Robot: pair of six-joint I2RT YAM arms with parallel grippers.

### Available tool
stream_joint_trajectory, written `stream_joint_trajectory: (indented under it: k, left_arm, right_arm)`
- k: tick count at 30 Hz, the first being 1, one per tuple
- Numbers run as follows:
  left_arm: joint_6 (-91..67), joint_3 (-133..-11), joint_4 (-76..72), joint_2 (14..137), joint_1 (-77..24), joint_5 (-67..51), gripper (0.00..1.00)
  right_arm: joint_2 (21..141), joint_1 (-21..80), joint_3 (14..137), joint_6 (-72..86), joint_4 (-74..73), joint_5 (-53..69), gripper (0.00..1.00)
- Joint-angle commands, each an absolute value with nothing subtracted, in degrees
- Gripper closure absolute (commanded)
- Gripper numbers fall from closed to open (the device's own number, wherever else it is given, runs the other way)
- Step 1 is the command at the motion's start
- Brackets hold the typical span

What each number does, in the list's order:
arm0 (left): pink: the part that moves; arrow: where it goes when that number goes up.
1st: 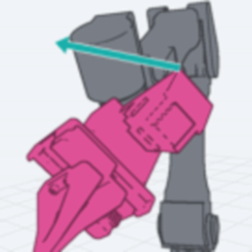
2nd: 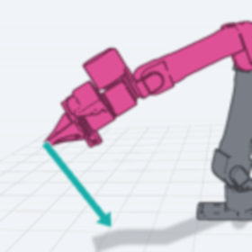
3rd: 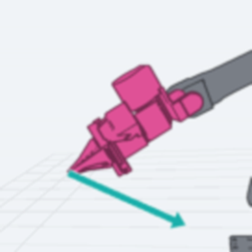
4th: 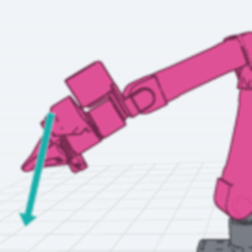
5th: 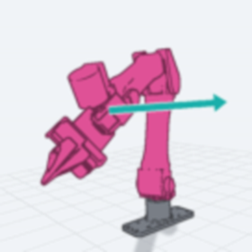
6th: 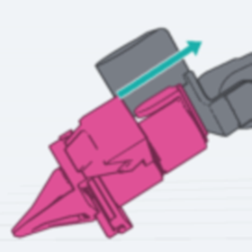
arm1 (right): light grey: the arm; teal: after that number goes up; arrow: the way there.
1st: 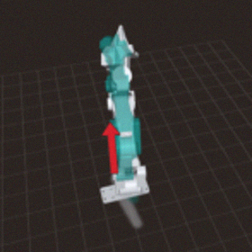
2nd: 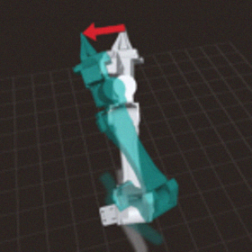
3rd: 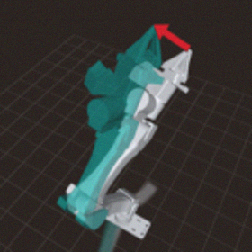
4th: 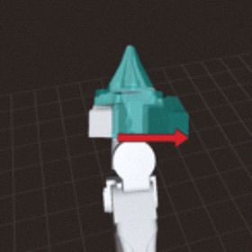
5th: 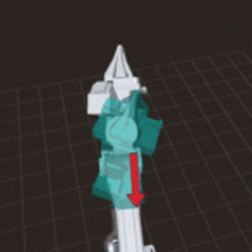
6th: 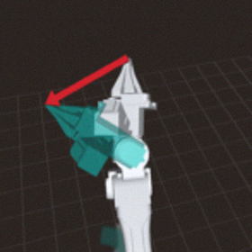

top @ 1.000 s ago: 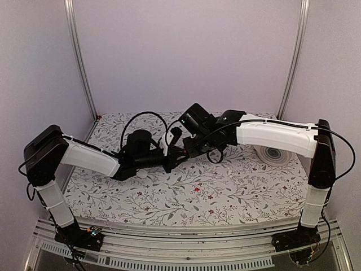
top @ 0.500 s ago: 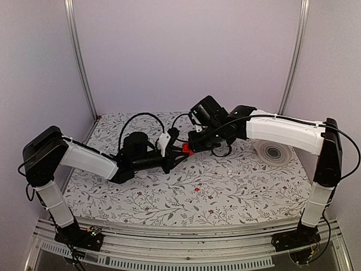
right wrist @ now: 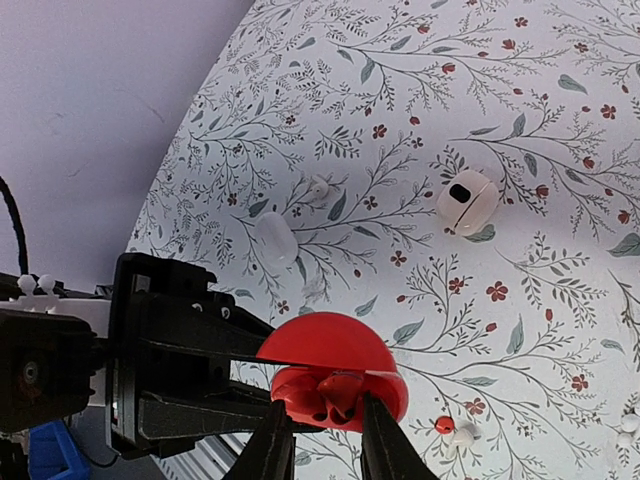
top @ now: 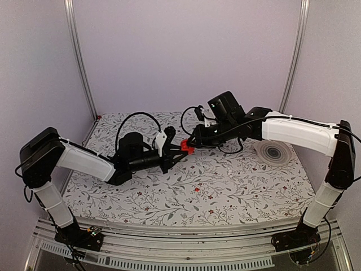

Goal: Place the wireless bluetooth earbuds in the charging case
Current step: Insert the left earbud into the left side groove of the charging case.

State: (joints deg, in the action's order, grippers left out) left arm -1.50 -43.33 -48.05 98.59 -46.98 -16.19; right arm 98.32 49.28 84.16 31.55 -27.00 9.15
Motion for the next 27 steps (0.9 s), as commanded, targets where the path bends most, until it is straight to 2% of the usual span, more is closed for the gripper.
stream_joint_trajectory:
  k: [1,15,27]
  left_arm:
    - [-0.7,-42.6,-50.7,96.7,-47.4,-17.1,1.0]
    - [-0.5,-42.5,-50.3,95.8,-47.4,-18.5,1.0]
    - [-0.4,-43.0,-49.3,96.0,-47.4,-20.2,1.0]
  right_arm:
    - [95.4,48.2,83.1,33.0,-23.3,12.1,0.74]
    - [94.4,47.4,82.9,30.6,-25.2,6.9,0.75]
    - [95.5,47.4,83.9,28.5,-24.4,7.9,0.75]
